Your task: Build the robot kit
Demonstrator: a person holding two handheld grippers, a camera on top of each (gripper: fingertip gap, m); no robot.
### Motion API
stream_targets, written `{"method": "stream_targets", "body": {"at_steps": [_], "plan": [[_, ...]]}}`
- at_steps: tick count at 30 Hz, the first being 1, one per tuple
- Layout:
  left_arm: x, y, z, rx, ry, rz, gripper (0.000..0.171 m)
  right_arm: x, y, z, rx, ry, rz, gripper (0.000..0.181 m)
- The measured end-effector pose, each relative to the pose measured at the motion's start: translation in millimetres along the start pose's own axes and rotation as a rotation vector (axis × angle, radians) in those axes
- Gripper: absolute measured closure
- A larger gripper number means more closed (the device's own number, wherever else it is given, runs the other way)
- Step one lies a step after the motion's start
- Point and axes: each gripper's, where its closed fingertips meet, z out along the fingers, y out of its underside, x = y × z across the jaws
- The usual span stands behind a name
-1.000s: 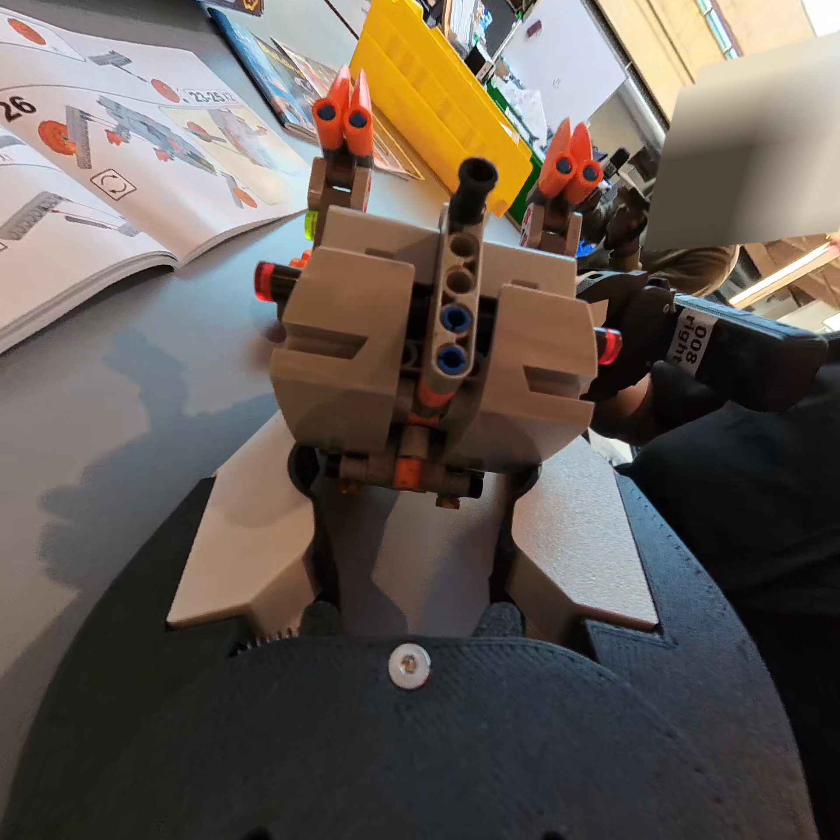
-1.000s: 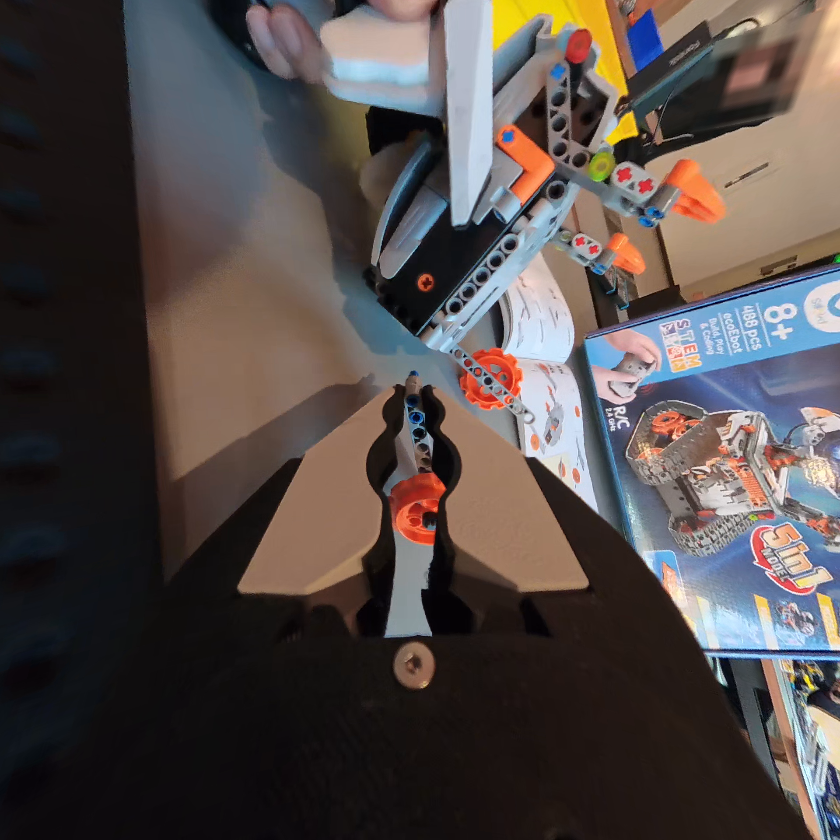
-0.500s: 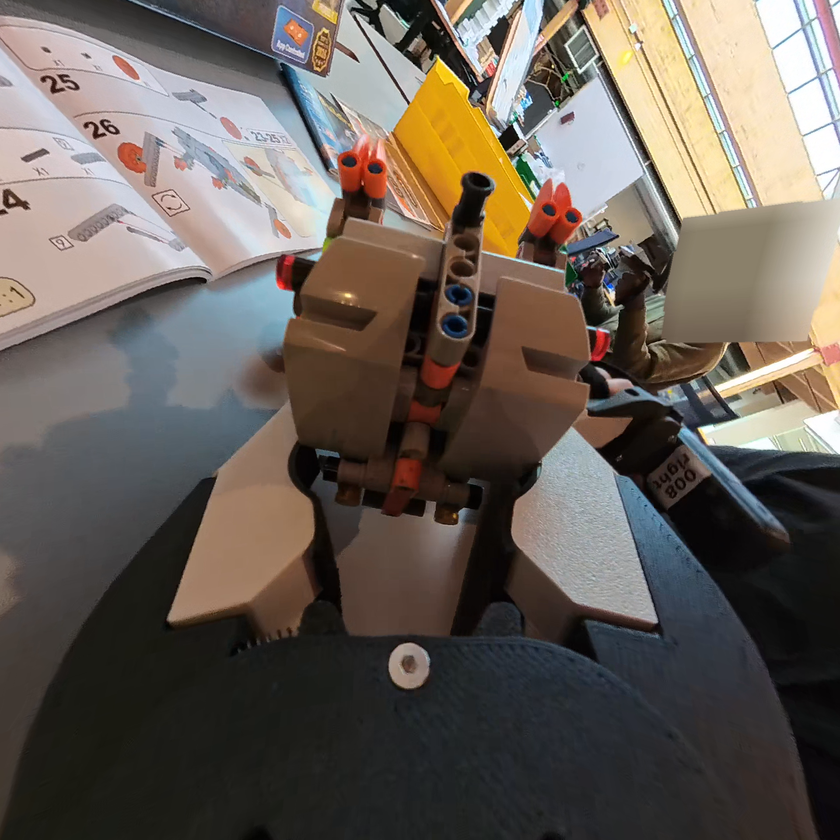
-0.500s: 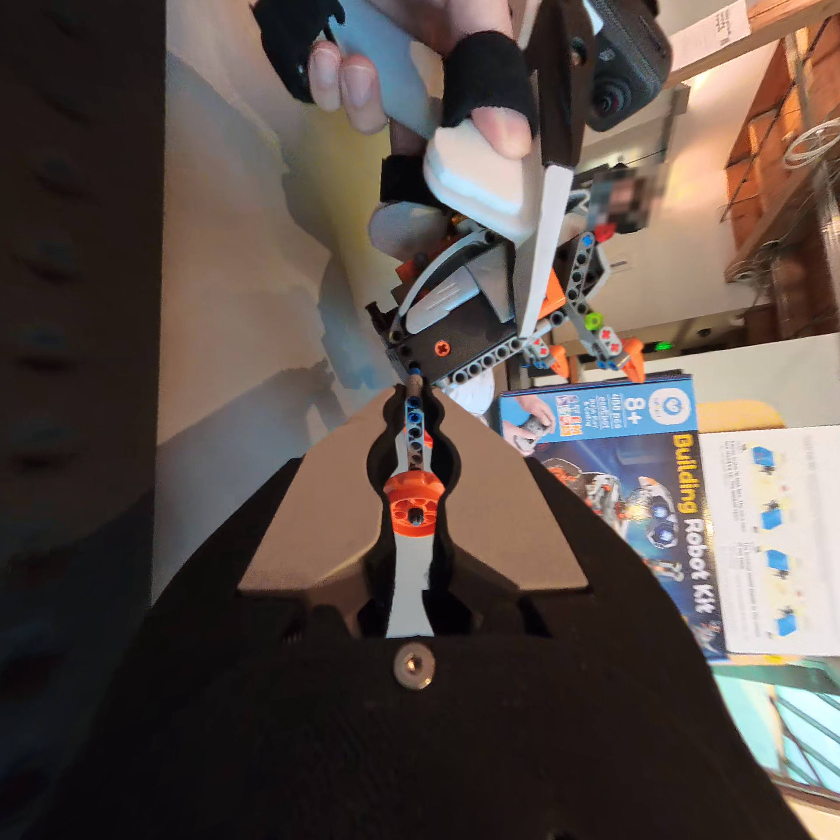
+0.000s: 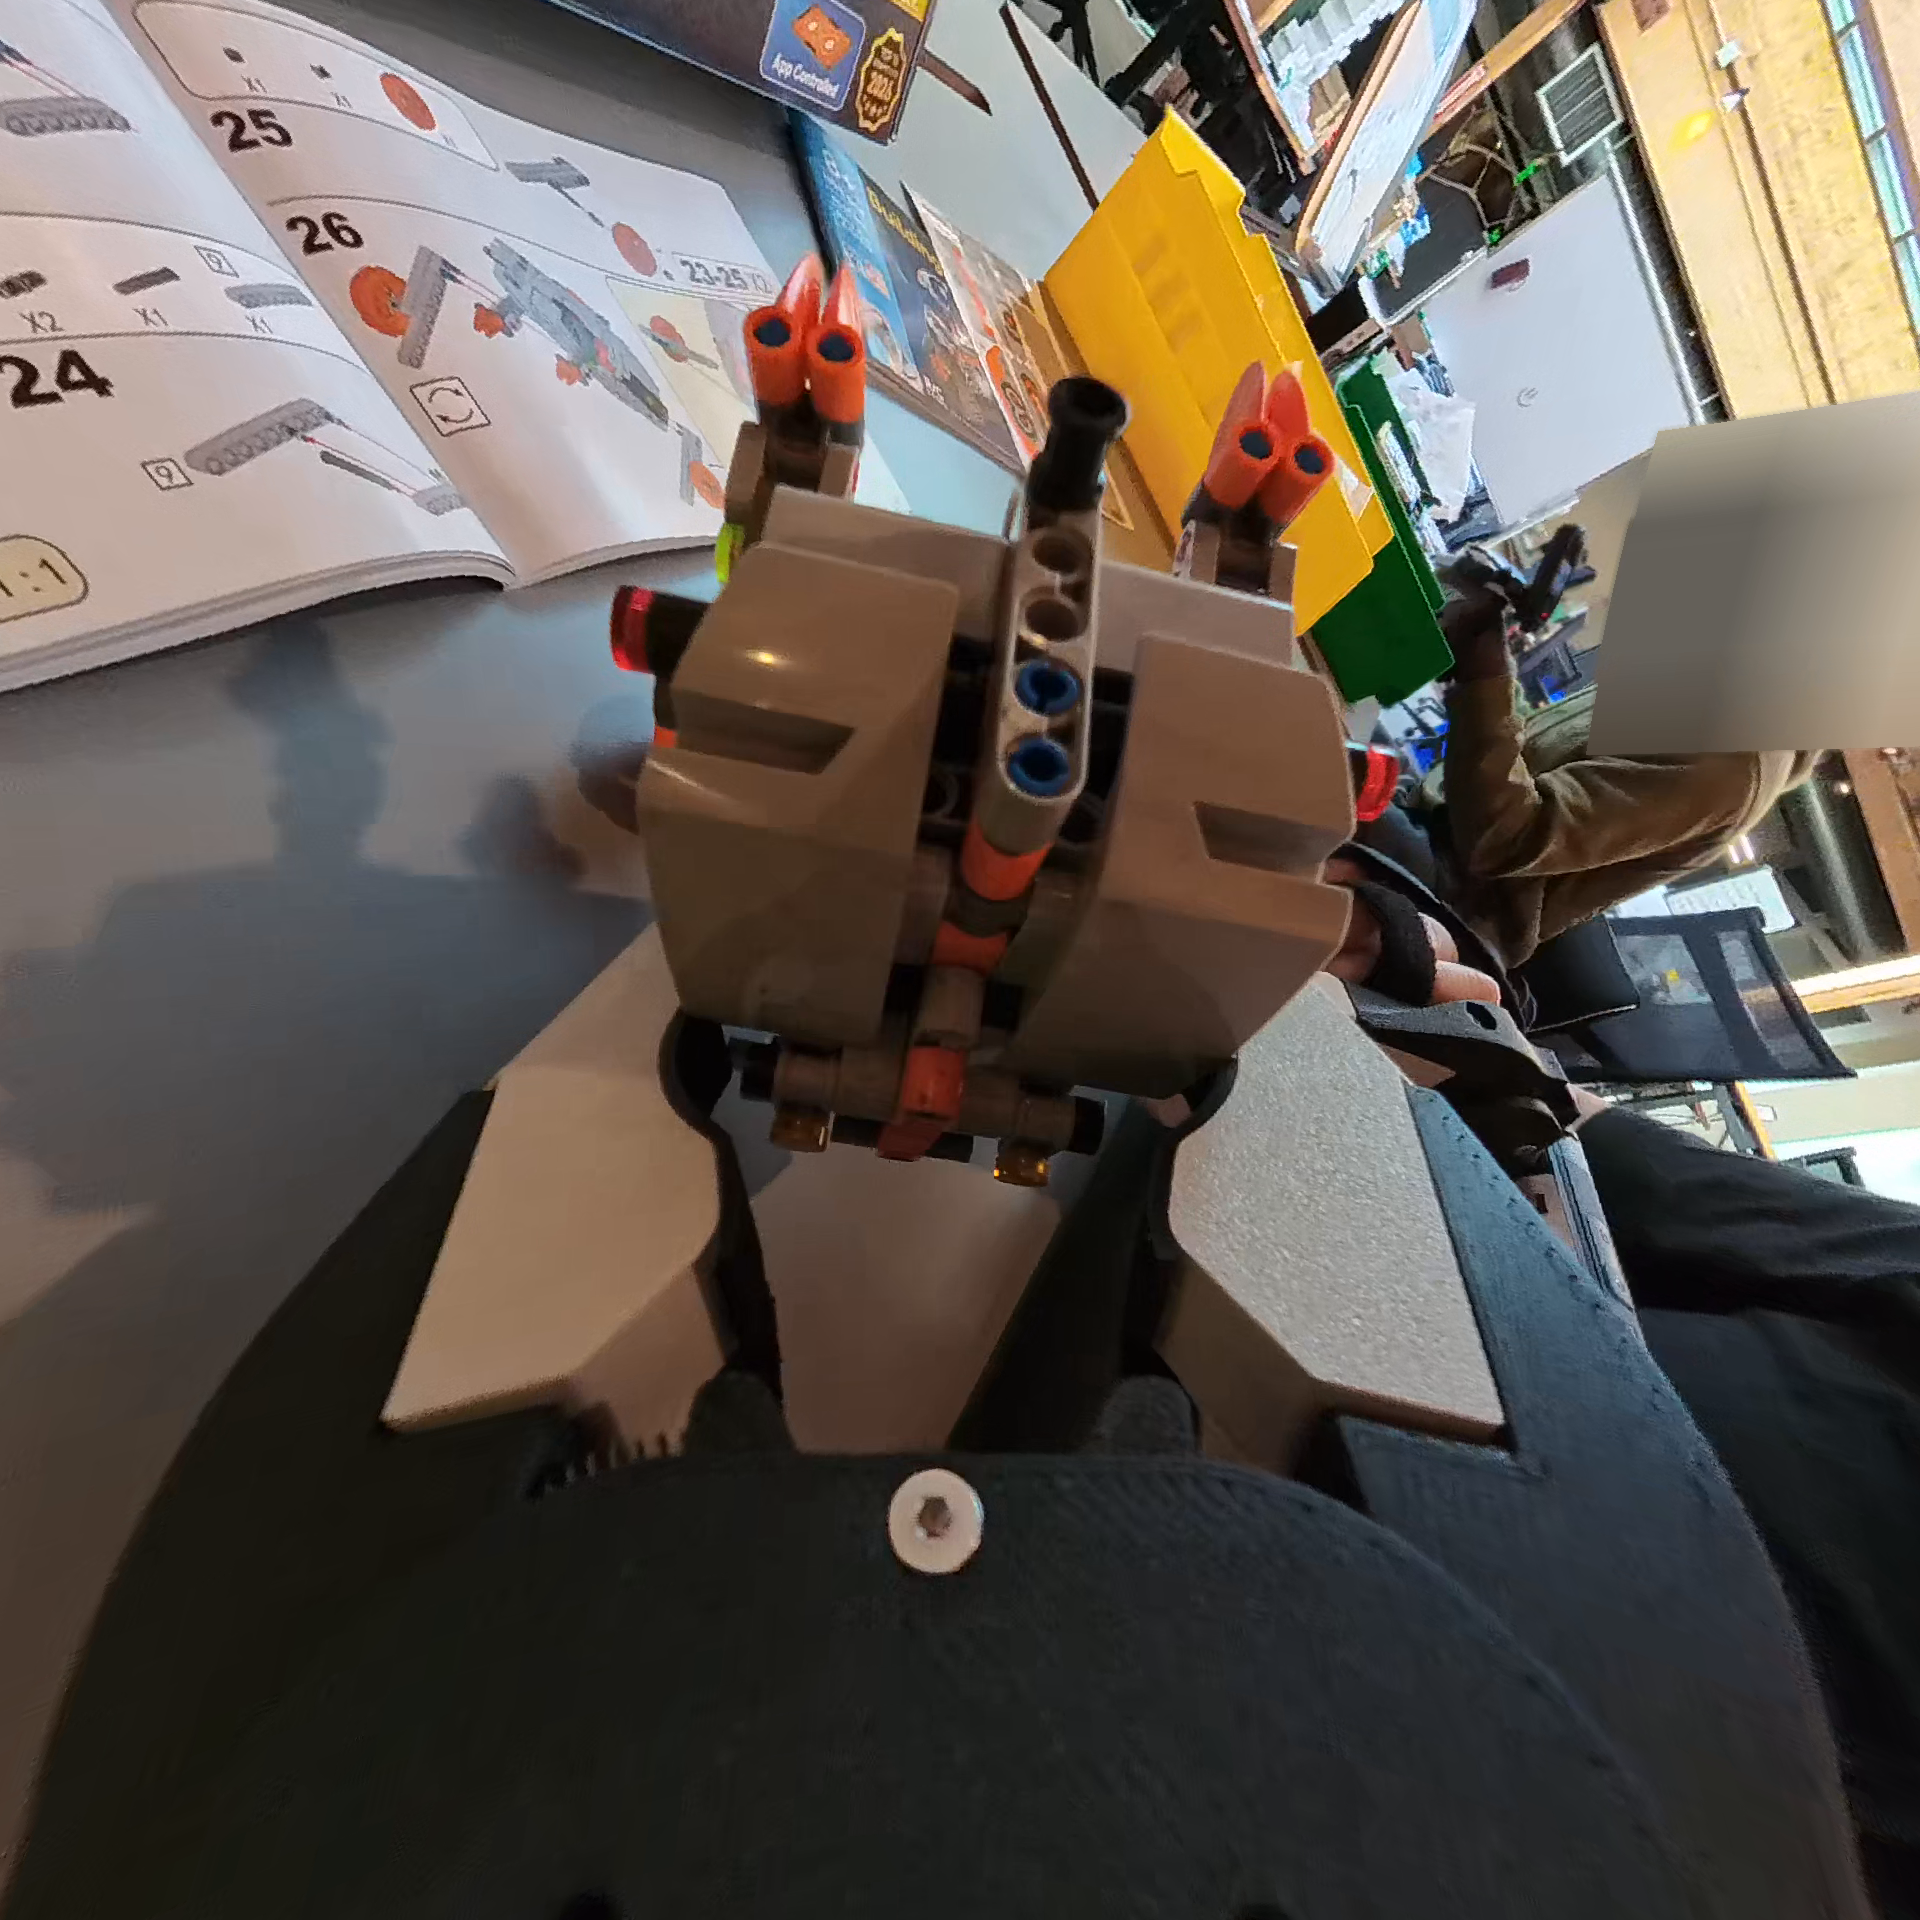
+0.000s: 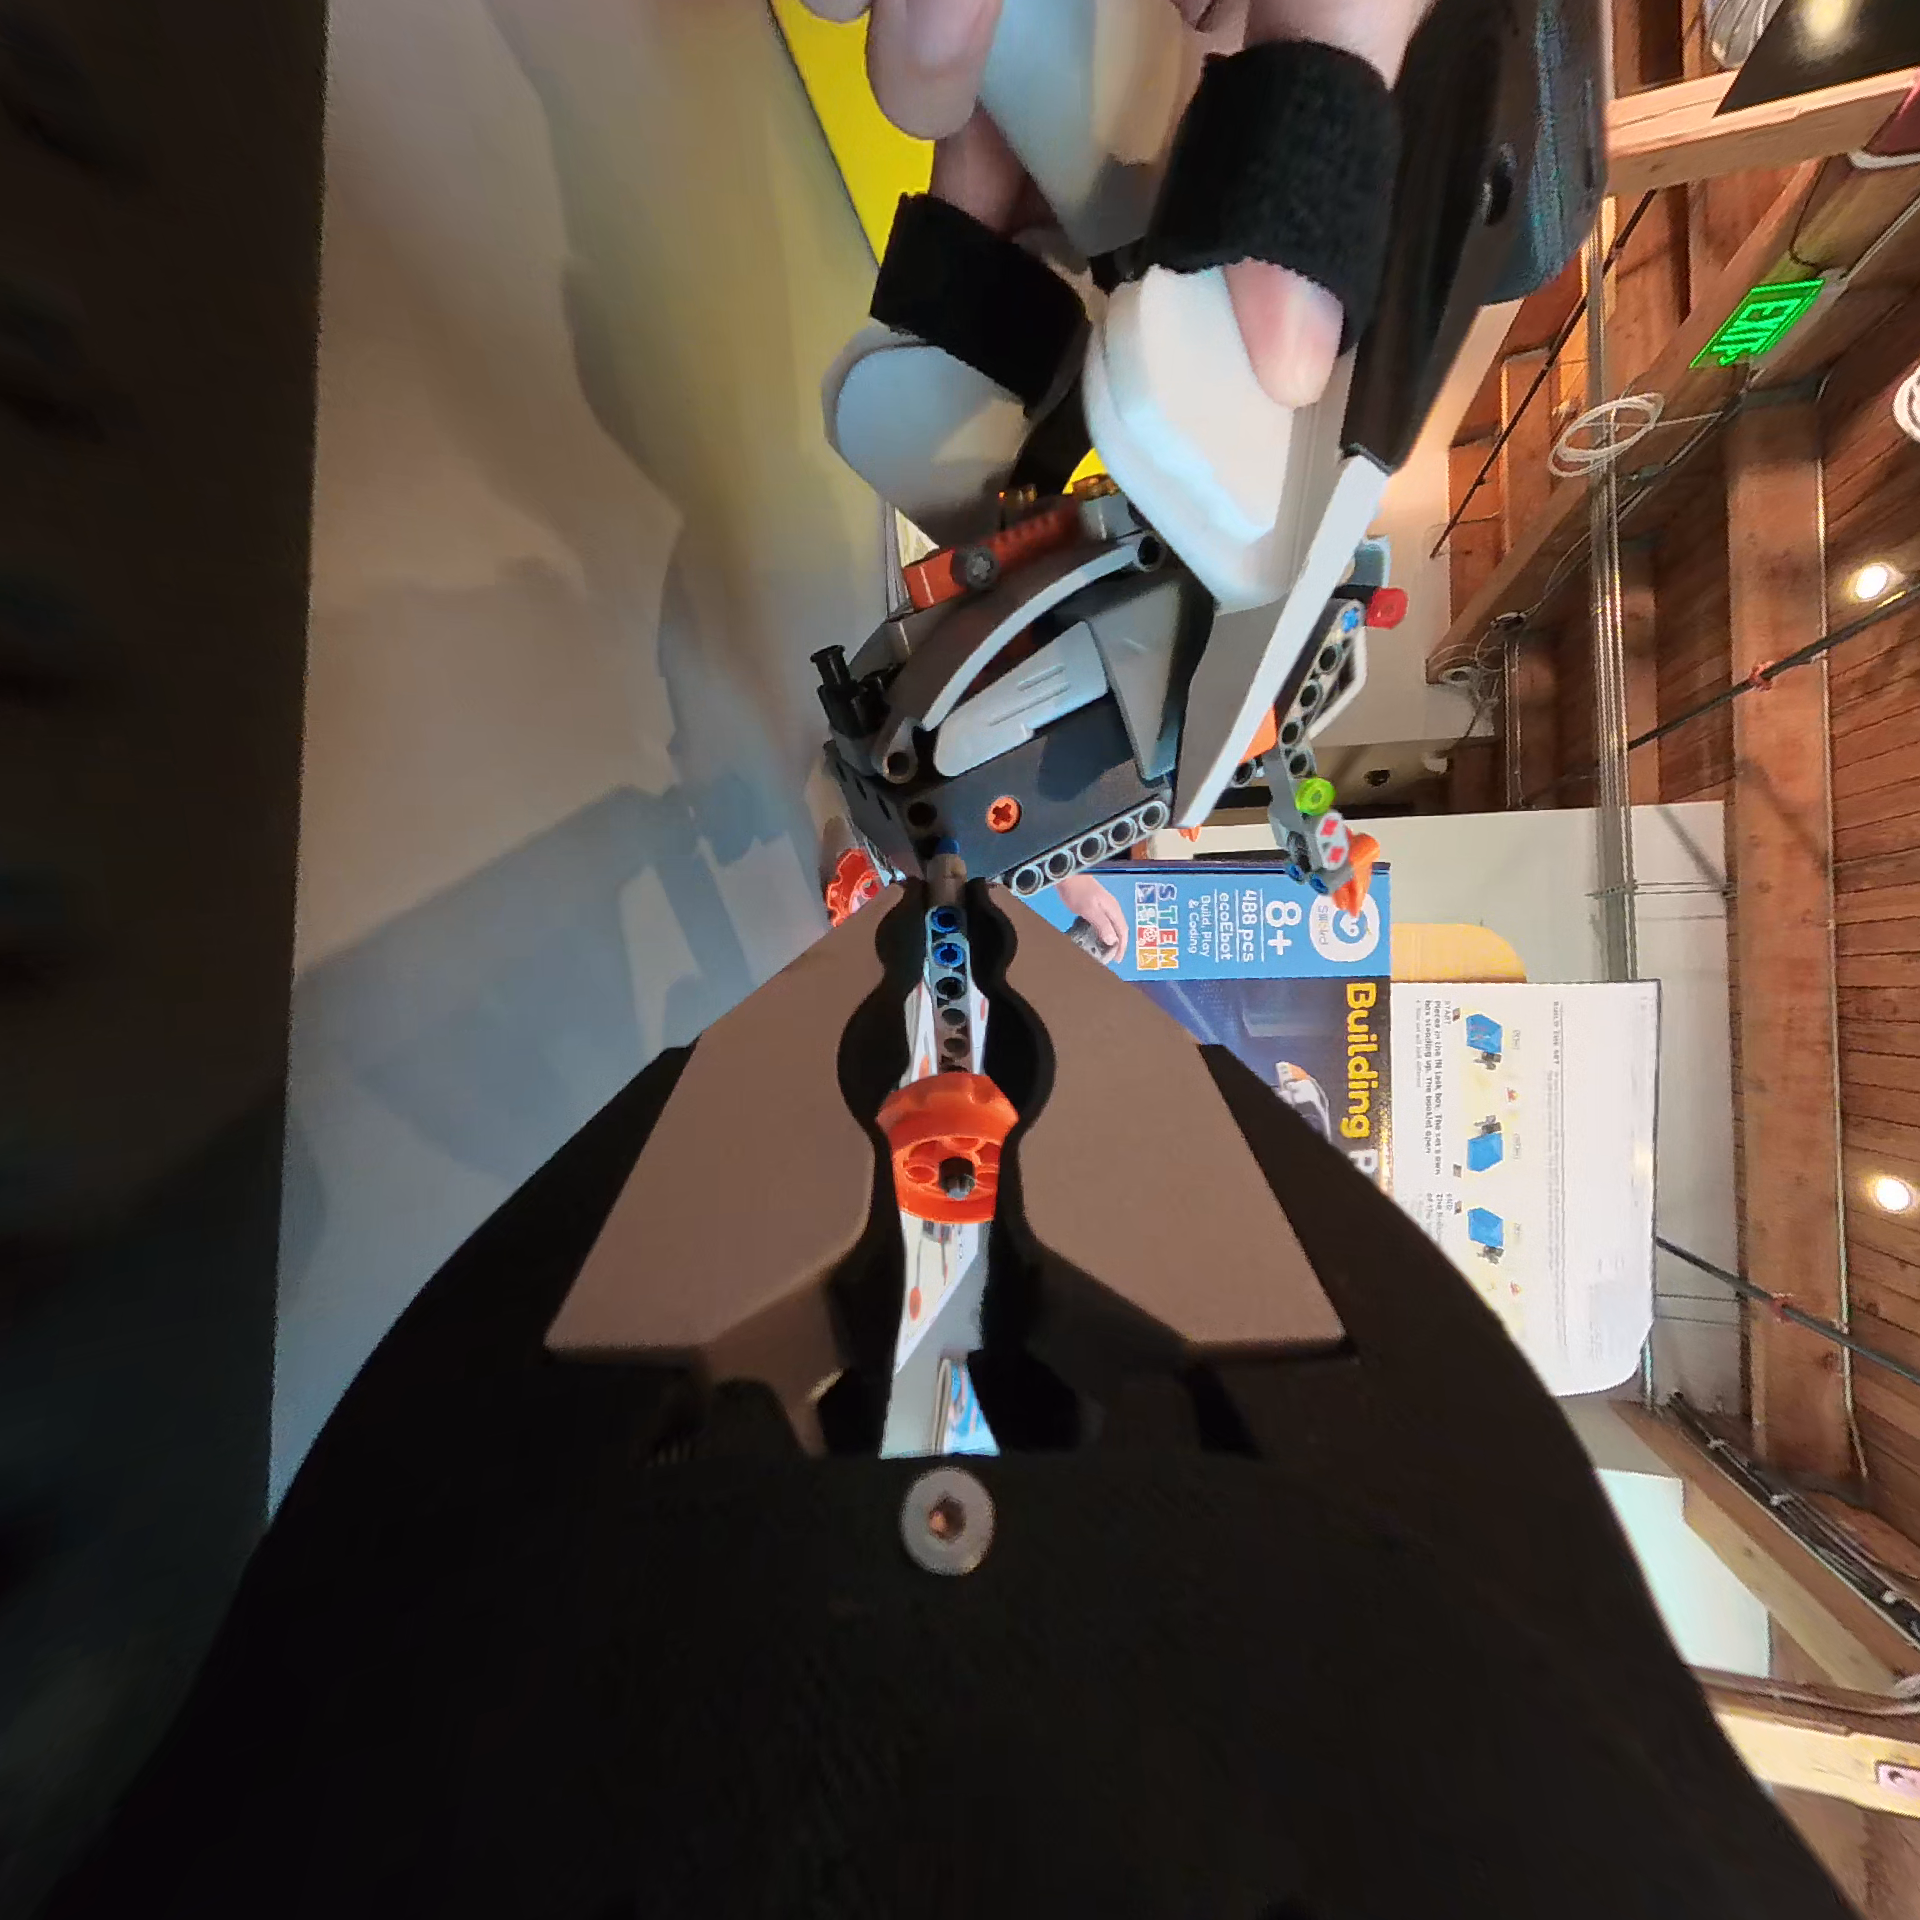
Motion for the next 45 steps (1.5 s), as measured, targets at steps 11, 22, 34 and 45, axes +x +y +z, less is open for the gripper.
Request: {"method": "stream_targets", "body": {"at_steps": [11,22,34,45], "plan": [[2,2,6,-0.02,-0.101,0.026,0.084,-4,10,0,-0.018,0.005,-0.141,0.175],[-4,-8,5,-0.016,-0.124,-0.018,0.084,0,13,10,-0.052,-0.158,-0.289,0.175],[-9,-7,5,0.019,-0.073,-0.06,0.084,-3,15,16,-0.126,-0.322,-0.403,0.175],[-10,-1,9,0.01,-0.044,-0.05,0.083,-5,22,20,-0.137,-0.404,-0.447,0.175]]}}
